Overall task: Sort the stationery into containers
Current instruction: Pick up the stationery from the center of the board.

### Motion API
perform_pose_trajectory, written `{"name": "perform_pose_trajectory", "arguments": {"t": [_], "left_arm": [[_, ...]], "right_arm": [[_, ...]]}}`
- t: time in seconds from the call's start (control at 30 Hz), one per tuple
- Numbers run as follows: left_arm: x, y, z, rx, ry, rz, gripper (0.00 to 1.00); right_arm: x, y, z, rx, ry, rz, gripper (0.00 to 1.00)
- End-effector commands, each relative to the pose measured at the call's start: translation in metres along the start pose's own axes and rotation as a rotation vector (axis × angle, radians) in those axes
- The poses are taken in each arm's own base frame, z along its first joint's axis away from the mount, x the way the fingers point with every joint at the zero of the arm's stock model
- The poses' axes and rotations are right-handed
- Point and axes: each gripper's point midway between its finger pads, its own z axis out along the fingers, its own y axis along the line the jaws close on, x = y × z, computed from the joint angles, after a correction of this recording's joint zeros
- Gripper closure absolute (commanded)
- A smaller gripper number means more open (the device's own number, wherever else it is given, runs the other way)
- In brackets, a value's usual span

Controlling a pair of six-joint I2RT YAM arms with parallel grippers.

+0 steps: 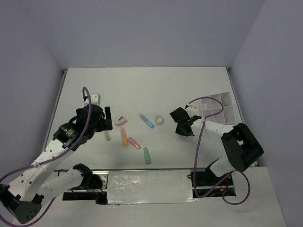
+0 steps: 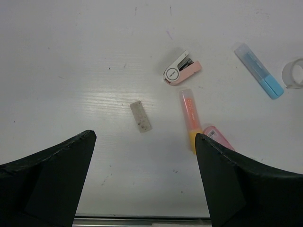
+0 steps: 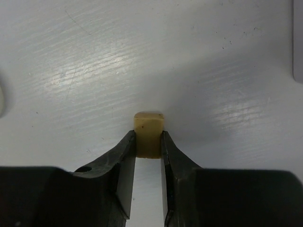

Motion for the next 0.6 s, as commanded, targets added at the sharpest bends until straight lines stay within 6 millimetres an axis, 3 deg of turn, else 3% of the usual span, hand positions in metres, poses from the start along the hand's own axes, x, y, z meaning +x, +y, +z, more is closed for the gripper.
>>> {"name": "perform_pose_trajectory", "arguments": {"t": [0.0,0.07,0.13,0.17,0.23,0.27,0.3,0.37,0.43,0.53,0.57], "left_arm": [[-0.007,-0.004,-0.001,0.03,-0.034,0.004,0.01],[-0.007,-0.004,-0.001,0.032,-0.034,0.006,0.01],[-0.008,-0.005,-0.001,0.035,-0.036,0.003,0.01],[-0.008,-0.005,-0.001,0.035,-0.037,0.003,0.01],[-0.008,-0.005,-0.002,0.04,-0.04,0.002,0.01],[-0.008,-0.005,-0.002,0.042,-0.04,0.003,0.01],[-0.009,-0.006,-0.003,0.049,-0.045,0.002,0.01],[-0.01,-0.006,-0.004,0.053,-0.05,0.0,0.01],[-0.01,-0.007,-0.005,0.062,-0.054,-0.001,0.01],[-0.01,-0.007,-0.004,0.063,-0.052,0.004,0.01],[-0.009,-0.008,-0.003,0.064,-0.045,0.006,0.01]], "right_arm": [[-0.007,0.013,0.007,-0.03,-0.02,0.024,0.81],[-0.016,0.021,0.001,-0.063,-0.04,0.013,0.82],[-0.038,0.03,-0.014,-0.124,-0.107,-0.044,0.83],[-0.059,0.037,-0.025,-0.145,-0.159,-0.067,0.82],[-0.093,0.028,-0.047,-0.13,-0.247,-0.183,0.82],[-0.12,0.027,-0.061,-0.111,-0.312,-0.201,0.82],[-0.133,0.015,-0.069,-0.08,-0.332,-0.29,0.82],[-0.167,-0.01,-0.08,-0.01,-0.388,-0.308,0.83],[-0.192,-0.039,-0.085,0.077,-0.43,-0.37,0.93],[-0.221,-0.066,-0.093,0.118,-0.462,-0.428,0.91],[-0.233,-0.066,-0.096,0.116,-0.476,-0.439,0.91]]}}
